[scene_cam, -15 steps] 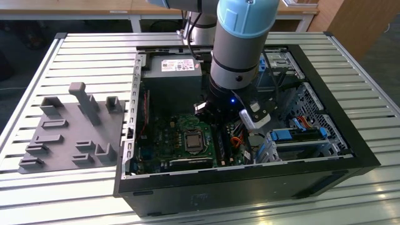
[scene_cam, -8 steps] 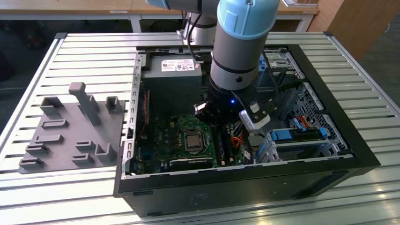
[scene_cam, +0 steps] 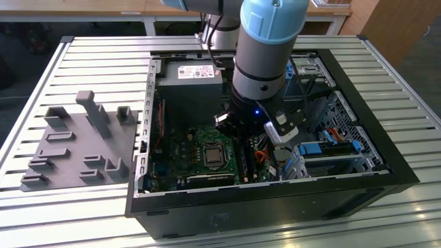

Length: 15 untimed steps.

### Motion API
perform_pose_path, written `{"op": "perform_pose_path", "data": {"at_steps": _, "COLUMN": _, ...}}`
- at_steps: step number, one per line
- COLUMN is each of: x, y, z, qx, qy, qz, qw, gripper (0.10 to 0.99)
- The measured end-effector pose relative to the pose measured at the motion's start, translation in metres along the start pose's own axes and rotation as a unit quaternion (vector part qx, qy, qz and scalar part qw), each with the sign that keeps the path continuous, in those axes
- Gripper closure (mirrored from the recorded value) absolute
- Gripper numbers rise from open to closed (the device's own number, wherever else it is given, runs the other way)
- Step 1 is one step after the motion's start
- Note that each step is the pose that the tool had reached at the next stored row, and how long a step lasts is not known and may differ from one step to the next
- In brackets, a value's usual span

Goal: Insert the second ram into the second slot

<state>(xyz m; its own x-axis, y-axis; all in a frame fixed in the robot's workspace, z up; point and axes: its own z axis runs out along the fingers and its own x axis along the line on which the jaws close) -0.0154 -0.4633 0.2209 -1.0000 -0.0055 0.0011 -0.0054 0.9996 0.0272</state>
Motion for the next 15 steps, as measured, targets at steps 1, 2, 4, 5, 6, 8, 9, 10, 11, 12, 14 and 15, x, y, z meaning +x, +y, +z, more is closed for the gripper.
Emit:
{"op": "perform_pose_path", "data": {"at_steps": 1, "x": -0.0004, "y": 0.0, "z": 0.0001, "qx": 0.0, "qy": 0.0, "qz": 0.0, "qw": 1.0, "gripper": 0.949}}
{"op": "perform_pose_path", "data": {"at_steps": 2, "x": -0.0009, "y": 0.0, "z": 0.0004, "qx": 0.0, "qy": 0.0, "qz": 0.0, "qw": 1.0, "gripper": 0.949}}
{"op": "perform_pose_path", "data": {"at_steps": 4, "x": -0.0014, "y": 0.0, "z": 0.0012, "qx": -0.0002, "qy": -0.0001, "qz": 0.001, "qw": 1.0, "gripper": 0.949}}
{"op": "perform_pose_path", "data": {"at_steps": 5, "x": -0.0014, "y": 0.0, "z": 0.0016, "qx": -0.0001, "qy": 0.0, "qz": 0.001, "qw": 1.0, "gripper": 0.949}}
{"op": "perform_pose_path", "data": {"at_steps": 6, "x": -0.0014, "y": -0.0001, "z": 0.002, "qx": 0.0, "qy": 0.0, "qz": 0.001, "qw": 1.0, "gripper": 0.949}}
{"op": "perform_pose_path", "data": {"at_steps": 8, "x": -0.0015, "y": -0.0001, "z": 0.0028, "qx": 0.0, "qy": 0.0, "qz": 0.0, "qw": 1.0, "gripper": 0.949}}
{"op": "perform_pose_path", "data": {"at_steps": 9, "x": -0.0015, "y": -0.0001, "z": 0.0029, "qx": 0.0, "qy": 0.0, "qz": 0.0, "qw": 1.0, "gripper": 0.949}}
{"op": "perform_pose_path", "data": {"at_steps": 10, "x": -0.0015, "y": -0.0001, "z": 0.0029, "qx": 0.0001, "qy": 0.0, "qz": 0.0, "qw": 1.0, "gripper": 0.949}}
{"op": "perform_pose_path", "data": {"at_steps": 11, "x": -0.0015, "y": -0.0001, "z": 0.0029, "qx": 0.0001, "qy": 0.0, "qz": 0.0, "qw": 1.0, "gripper": 0.949}}
{"op": "perform_pose_path", "data": {"at_steps": 12, "x": -0.0015, "y": -0.0001, "z": 0.0029, "qx": 0.0, "qy": 0.0, "qz": 0.0, "qw": 1.0, "gripper": 0.949}}
{"op": "perform_pose_path", "data": {"at_steps": 14, "x": -0.0015, "y": -0.0001, "z": 0.003, "qx": 0.0, "qy": 0.0, "qz": 0.0, "qw": 1.0, "gripper": 0.949}}
{"op": "perform_pose_path", "data": {"at_steps": 15, "x": -0.0015, "y": -0.0001, "z": 0.003, "qx": 0.0, "qy": 0.0, "qz": 0.0, "qw": 1.0, "gripper": 0.949}}
